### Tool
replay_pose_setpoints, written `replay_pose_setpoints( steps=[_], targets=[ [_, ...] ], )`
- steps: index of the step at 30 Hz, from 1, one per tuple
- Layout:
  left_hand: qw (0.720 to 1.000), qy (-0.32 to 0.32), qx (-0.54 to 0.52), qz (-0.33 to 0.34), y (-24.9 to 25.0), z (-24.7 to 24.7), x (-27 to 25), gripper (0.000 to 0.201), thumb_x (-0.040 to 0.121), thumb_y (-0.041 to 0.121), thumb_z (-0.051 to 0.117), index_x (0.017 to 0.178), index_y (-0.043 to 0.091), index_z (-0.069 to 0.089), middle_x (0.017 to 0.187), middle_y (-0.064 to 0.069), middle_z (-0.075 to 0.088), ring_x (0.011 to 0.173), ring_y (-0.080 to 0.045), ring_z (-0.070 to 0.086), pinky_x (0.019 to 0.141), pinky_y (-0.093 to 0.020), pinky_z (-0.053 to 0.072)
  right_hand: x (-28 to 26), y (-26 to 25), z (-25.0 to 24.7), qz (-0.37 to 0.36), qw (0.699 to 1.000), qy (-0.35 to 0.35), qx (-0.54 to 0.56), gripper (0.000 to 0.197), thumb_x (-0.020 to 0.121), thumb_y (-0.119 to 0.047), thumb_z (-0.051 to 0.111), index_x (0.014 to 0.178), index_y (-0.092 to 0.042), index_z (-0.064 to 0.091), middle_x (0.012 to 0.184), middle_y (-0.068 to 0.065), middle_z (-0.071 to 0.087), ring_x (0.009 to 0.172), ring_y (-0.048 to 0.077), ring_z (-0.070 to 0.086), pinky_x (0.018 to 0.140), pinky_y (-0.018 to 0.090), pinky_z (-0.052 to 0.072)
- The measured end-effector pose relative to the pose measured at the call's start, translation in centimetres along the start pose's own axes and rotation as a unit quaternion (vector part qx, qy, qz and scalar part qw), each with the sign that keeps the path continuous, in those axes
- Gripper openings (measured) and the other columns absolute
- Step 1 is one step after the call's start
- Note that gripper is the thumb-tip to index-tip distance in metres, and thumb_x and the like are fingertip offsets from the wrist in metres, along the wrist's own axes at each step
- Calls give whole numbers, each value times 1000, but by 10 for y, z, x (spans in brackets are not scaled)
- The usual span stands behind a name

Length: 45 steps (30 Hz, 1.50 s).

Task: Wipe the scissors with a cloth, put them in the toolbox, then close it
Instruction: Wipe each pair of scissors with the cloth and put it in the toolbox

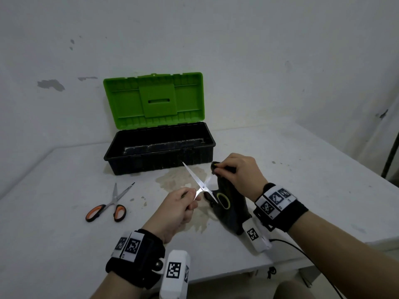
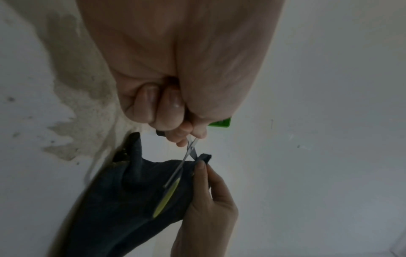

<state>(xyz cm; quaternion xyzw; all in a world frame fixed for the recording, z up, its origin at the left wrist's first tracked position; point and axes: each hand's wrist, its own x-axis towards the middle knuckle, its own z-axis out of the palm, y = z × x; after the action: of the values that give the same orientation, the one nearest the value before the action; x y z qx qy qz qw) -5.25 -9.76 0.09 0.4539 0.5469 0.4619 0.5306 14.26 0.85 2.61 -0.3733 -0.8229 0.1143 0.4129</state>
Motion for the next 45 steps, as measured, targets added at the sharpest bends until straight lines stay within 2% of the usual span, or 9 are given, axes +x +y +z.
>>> replay_pose_setpoints(
  steps=[3, 8, 13, 21, 28, 31, 35, 41, 45],
  targets=[
    [1000, 5, -9, -6, -3, 1, -1, 30, 107, 25, 41, 97, 4, 60, 64, 3, 45, 46, -8, 25, 45, -23, 17, 5, 2, -9, 33, 999, 32, -5, 8, 82, -21, 77, 89, -17, 80, 81, -4, 68, 75, 8, 61, 73, 18, 48],
    [1000, -2, 0, 2, 3, 2, -1, 29, 107, 24, 41, 98, 4, 60, 62, 3, 44, 46, -8, 25, 43, -21, 19, -8, -11, -8, -45, 998, 32, 9, 9, 80, -16, 79, 89, -15, 80, 80, -4, 65, 75, 5, 59, 71, 5, 42],
    [1000, 3, 2, 1, 0, 0, -1, 28, 107, 24, 41, 97, 4, 60, 62, 4, 44, 45, -7, 25, 41, -19, 21, -5, -1, -21, 32, 987, 158, -12, 15, 84, -18, 76, 98, -13, 77, 85, -2, 69, 77, 5, 60, 74, 2, 39],
    [1000, 0, 5, 5, 4, 6, 2, 28, 107, 25, 42, 96, 6, 60, 63, 3, 44, 45, -7, 25, 42, -20, 20, -19, -13, 3, -110, 992, -52, 42, 16, 83, -19, 77, 97, -13, 79, 87, 1, 66, 74, 10, 63, 72, 16, 49],
    [1000, -9, 4, -4, 4, 2, 0, 29, 106, 26, 43, 97, 4, 59, 61, 5, 45, 46, -8, 25, 42, -20, 21, -11, -2, 3, -73, 997, -35, 13, 12, 82, -19, 78, 93, -13, 80, 82, -1, 65, 68, 3, 56, 70, 7, 43],
    [1000, -7, -5, -13, 0, 3, -1, 28, 107, 26, 43, 96, 5, 59, 60, 6, 45, 46, -7, 24, 41, -19, 20, -3, 7, -5, -23, 1000, -5, -12, 10, 82, -16, 77, 92, -14, 80, 81, -2, 64, 69, 7, 57, 69, 14, 44],
    [1000, -1, -9, -16, -1, 5, 0, 29, 107, 27, 42, 98, 6, 59, 60, 6, 45, 46, -7, 25, 43, -21, 19, -2, -3, -19, -43, 998, 47, 7, 9, 83, -15, 77, 92, -15, 79, 82, -6, 64, 73, 4, 58, 71, 4, 40],
    [1000, -10, 7, -4, 2, 7, 0, 28, 106, 27, 43, 96, 7, 60, 63, 4, 44, 47, -9, 26, 45, -23, 18, -15, -15, -3, -123, 989, -77, 5, 10, 82, -17, 77, 91, -12, 79, 83, 1, 68, 70, 11, 64, 70, 21, 51],
    [1000, -15, 9, -6, 2, 5, -1, 29, 106, 27, 44, 99, 5, 60, 62, 5, 46, 47, -8, 26, 45, -22, 19, -12, -5, -4, -88, 994, -68, 3, 11, 83, -18, 76, 92, -13, 79, 84, -2, 67, 71, 8, 62, 73, 13, 48]
  ],
)
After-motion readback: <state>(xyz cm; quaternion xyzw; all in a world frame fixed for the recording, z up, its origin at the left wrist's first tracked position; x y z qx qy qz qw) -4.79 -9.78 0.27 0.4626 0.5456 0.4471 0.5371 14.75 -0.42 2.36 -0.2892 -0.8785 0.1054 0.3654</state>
